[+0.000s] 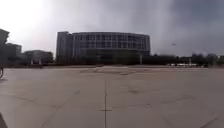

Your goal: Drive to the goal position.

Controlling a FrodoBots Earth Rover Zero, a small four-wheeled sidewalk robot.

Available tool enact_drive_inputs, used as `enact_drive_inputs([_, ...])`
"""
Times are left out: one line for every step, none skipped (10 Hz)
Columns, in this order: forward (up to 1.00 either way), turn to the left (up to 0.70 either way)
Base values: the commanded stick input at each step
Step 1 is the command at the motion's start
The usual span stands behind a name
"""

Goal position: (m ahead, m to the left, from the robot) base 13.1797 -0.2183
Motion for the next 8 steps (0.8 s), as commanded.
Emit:
enact_drive_inputs([0.98, 0.08])
enact_drive_inputs([0.98, 0.27])
enact_drive_inputs([0.98, 0.31])
enact_drive_inputs([0.98, 0.13])
enact_drive_inputs([0.98, 0.00])
enact_drive_inputs([0.98, 0.39])
enact_drive_inputs([0.98, 0.32])
enact_drive_inputs([0.98, 0.00])
